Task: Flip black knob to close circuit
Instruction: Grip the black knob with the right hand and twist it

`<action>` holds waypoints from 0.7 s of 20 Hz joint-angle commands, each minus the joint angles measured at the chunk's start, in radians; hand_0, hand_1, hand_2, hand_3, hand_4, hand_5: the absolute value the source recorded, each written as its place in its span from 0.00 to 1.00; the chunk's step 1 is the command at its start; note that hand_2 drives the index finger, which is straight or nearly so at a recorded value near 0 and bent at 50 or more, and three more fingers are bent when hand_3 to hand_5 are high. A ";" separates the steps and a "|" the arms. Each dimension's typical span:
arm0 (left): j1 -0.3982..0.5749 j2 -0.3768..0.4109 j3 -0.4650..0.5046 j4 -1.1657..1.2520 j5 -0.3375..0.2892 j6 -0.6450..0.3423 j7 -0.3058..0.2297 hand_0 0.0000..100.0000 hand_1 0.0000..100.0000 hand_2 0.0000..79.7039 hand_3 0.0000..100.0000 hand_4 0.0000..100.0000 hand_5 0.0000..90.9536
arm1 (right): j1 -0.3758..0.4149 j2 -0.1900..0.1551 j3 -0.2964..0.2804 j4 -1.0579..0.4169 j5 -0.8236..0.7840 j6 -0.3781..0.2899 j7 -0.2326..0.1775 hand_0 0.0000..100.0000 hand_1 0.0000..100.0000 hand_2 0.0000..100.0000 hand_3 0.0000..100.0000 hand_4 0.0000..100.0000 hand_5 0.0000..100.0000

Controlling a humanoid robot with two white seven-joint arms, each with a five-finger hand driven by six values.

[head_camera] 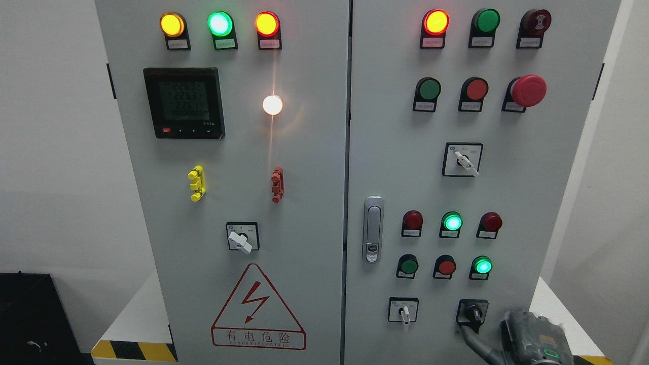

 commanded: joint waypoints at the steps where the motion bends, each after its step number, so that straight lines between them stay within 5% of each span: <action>1: 0.000 0.000 0.000 0.000 0.000 0.000 0.001 0.12 0.56 0.00 0.00 0.00 0.00 | -0.005 0.028 -0.008 0.014 0.002 0.000 0.000 0.00 0.00 0.89 1.00 0.92 0.94; 14: 0.000 0.000 0.000 0.000 0.000 0.000 0.001 0.12 0.56 0.00 0.00 0.00 0.00 | -0.006 0.028 -0.014 0.008 0.000 0.001 -0.002 0.00 0.00 0.89 1.00 0.92 0.94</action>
